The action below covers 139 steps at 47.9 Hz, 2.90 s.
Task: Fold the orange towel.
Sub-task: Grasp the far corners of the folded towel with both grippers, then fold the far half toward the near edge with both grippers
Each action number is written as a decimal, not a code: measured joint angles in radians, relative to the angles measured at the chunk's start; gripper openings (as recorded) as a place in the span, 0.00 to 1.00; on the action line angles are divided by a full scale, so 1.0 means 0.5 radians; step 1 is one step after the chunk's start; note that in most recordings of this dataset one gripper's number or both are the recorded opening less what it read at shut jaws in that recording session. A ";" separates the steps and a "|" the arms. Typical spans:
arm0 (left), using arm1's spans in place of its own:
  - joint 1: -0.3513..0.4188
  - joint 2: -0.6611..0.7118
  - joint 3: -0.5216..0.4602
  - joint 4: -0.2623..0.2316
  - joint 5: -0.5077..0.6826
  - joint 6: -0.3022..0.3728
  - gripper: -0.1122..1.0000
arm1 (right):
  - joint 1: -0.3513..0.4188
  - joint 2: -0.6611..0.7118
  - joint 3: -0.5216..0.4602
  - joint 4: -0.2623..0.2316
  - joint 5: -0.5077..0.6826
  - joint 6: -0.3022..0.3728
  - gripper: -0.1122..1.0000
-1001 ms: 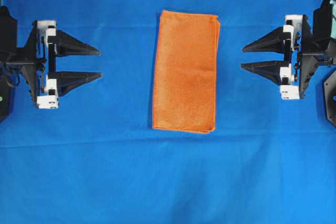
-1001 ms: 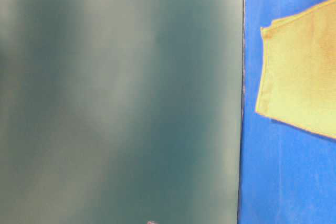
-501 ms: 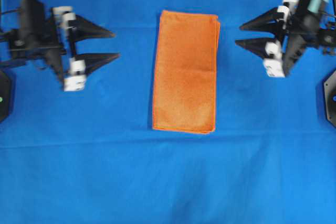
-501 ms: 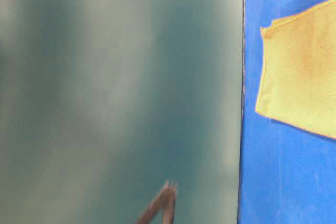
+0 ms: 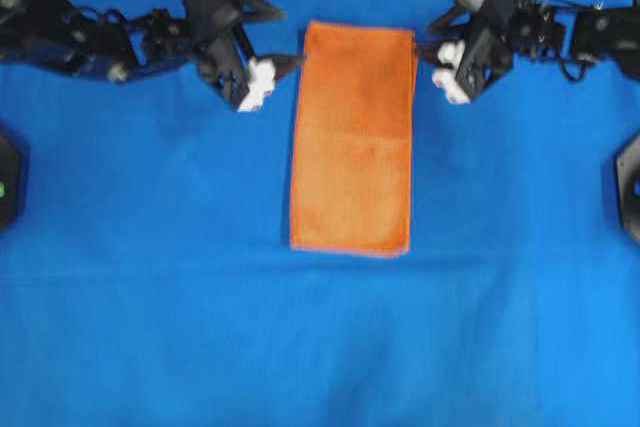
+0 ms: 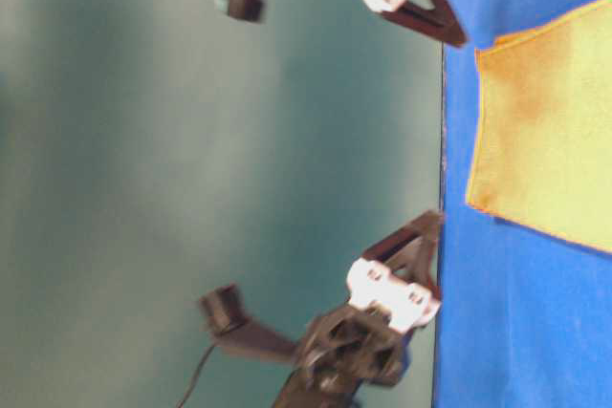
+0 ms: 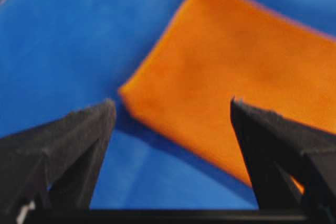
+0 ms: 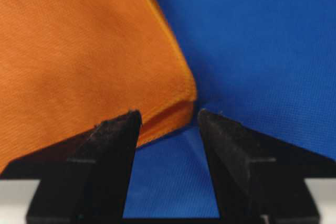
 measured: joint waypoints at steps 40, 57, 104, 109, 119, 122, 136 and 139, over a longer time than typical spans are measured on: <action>0.061 0.460 -0.276 0.009 -0.040 0.135 0.13 | 0.003 0.285 -0.135 -0.034 -0.058 -0.003 0.14; 0.055 0.460 -0.276 0.009 -0.037 0.150 0.13 | 0.000 0.285 -0.169 -0.043 -0.055 -0.003 0.14; 0.199 0.255 -0.282 0.012 0.061 0.261 0.13 | -0.101 0.221 -0.298 -0.046 0.028 -0.061 0.13; 0.160 0.169 -0.258 0.012 0.107 0.270 0.13 | -0.071 0.126 -0.279 -0.046 0.064 -0.061 0.14; 0.043 -0.003 -0.178 0.012 0.190 0.273 0.13 | 0.071 -0.064 -0.215 -0.043 0.150 -0.058 0.14; -0.006 -0.058 -0.156 0.012 0.215 0.273 0.13 | 0.114 -0.117 -0.190 -0.046 0.175 -0.058 0.14; -0.282 -0.273 0.003 0.012 0.344 0.267 0.13 | 0.374 -0.298 -0.040 -0.037 0.212 -0.031 0.14; -0.337 -0.276 0.021 0.012 0.371 0.261 0.13 | 0.439 -0.310 -0.015 -0.025 0.215 -0.031 0.13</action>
